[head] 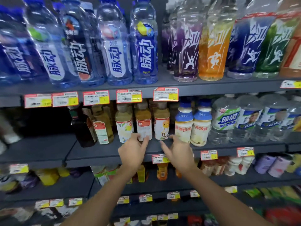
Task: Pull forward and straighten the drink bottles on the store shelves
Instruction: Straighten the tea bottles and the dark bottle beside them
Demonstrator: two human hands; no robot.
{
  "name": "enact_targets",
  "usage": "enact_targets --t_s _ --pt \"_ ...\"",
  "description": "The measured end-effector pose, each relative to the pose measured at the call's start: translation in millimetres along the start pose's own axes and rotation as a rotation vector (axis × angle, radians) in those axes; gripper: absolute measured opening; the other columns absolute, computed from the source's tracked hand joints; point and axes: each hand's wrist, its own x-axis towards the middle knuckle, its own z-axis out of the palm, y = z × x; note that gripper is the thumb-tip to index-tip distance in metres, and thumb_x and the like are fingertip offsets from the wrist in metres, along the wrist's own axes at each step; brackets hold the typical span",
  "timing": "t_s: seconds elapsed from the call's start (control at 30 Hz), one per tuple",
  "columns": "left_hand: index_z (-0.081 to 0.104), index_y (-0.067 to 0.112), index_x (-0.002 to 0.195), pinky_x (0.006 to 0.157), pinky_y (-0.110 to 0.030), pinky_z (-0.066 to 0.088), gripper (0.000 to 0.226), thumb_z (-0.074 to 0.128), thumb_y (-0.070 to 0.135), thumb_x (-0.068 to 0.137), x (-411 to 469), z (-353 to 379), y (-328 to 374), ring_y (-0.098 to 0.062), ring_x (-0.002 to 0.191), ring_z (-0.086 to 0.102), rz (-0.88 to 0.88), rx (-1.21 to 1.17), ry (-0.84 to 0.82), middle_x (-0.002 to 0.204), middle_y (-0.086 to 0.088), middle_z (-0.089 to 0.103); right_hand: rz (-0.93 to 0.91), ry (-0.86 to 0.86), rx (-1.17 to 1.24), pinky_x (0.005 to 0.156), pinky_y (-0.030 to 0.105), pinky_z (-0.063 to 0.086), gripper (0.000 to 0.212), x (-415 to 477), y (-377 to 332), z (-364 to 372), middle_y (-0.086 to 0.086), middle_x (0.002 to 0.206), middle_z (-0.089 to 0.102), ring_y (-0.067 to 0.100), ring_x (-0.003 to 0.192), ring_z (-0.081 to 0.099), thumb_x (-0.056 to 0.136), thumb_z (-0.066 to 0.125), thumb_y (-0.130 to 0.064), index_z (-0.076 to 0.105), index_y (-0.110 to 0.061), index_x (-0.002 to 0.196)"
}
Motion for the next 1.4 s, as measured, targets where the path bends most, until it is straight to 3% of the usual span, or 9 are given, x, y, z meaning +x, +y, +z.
enact_targets --t_s 0.17,0.33,0.5,0.7,0.9,1.03,1.17,1.3,1.4 --pt "0.063 0.018 0.089 0.051 -0.028 0.029 0.053 0.047 0.068 0.092 -3.8 -1.4 7.9 -0.023 0.063 0.067 -0.016 0.203 -0.077 0.068 -0.001 0.067 0.231 -0.011 -0.088 0.060 0.032 0.048 0.067 5.6 -29.8 19.5 0.009 0.089 0.070 0.029 0.083 0.069 0.092 0.050 -0.065 0.051 -0.009 0.127" --pt "0.056 0.017 0.104 0.057 -0.032 0.035 0.061 0.040 0.074 0.091 3.4 4.0 18.7 -0.025 0.074 0.069 -0.114 0.181 -0.137 0.079 -0.002 0.070 0.324 -0.028 -0.098 0.055 0.029 0.038 0.065 23.4 -44.5 27.3 0.007 0.086 0.067 0.026 0.081 0.068 0.089 0.051 -0.069 0.050 -0.008 0.111" --pt "0.056 0.016 0.125 0.055 -0.031 0.037 0.071 0.044 0.075 0.088 12.0 8.0 23.2 -0.023 0.072 0.069 -0.160 0.158 -0.100 0.077 0.000 0.069 0.374 -0.012 -0.055 0.057 0.029 0.043 0.054 37.2 -49.8 31.1 0.009 0.091 0.069 0.027 0.083 0.068 0.090 0.060 -0.059 0.050 -0.008 0.106" --pt "0.047 0.013 0.132 0.051 -0.029 0.035 0.073 0.052 0.071 0.087 16.4 14.1 31.5 -0.024 0.069 0.069 -0.199 0.098 -0.103 0.077 -0.002 0.069 0.275 -0.026 -0.031 0.056 0.025 0.036 0.052 27.1 -40.8 22.3 0.008 0.090 0.066 0.024 0.081 0.067 0.091 0.059 -0.058 0.050 -0.007 0.102" --pt "0.052 0.012 0.118 0.055 -0.030 0.033 0.064 0.060 0.065 0.084 20.6 21.6 36.2 -0.029 0.073 0.069 -0.236 0.013 -0.069 0.081 -0.006 0.070 0.265 -0.093 -0.040 0.060 0.026 0.045 0.057 20.7 -31.5 10.5 0.006 0.096 0.064 0.022 0.088 0.065 0.088 0.062 -0.061 0.050 -0.008 0.108" --pt "0.052 0.018 0.114 0.059 -0.031 0.039 0.061 0.060 0.067 0.079 16.6 20.1 27.5 -0.026 0.076 0.067 -0.216 -0.059 -0.072 0.085 0.001 0.069 0.251 -0.125 -0.052 0.061 0.023 0.041 0.060 23.8 -27.9 7.2 0.005 0.098 0.063 0.020 0.088 0.064 0.085 0.065 -0.062 0.051 -0.009 0.108" --pt "0.044 0.032 0.103 0.064 -0.030 0.044 0.055 0.057 0.077 0.074 17.1 7.2 8.7 -0.013 0.073 0.057 -0.101 -0.114 -0.167 0.078 0.016 0.059 0.240 -0.150 -0.073 0.060 0.023 0.039 0.068 29.3 -26.0 2.0 0.001 0.090 0.060 0.018 0.087 0.065 0.078 0.066 -0.070 0.051 -0.009 0.105" --pt "0.051 0.031 0.109 0.074 -0.035 0.056 0.059 0.058 0.074 0.070 21.4 -12.2 -5.5 -0.012 0.083 0.065 -0.014 -0.206 -0.342 0.085 0.014 0.066 0.153 -0.166 -0.181 0.054 0.023 0.038 0.072 28.7 -25.1 -4.7 -0.003 0.078 0.053 0.014 0.072 0.059 0.075 0.056 -0.082 0.047 -0.012 0.093" --pt "0.052 0.033 0.108 0.076 -0.037 0.057 0.063 0.051 0.080 0.067 22.7 -23.2 -8.7 -0.011 0.084 0.064 0.029 -0.159 -0.376 0.085 0.015 0.066 0.048 -0.155 -0.252 0.055 0.025 0.037 0.066 25.7 -24.2 -6.8 0.000 0.078 0.053 0.018 0.077 0.063 0.082 0.047 -0.081 0.048 -0.014 0.087"
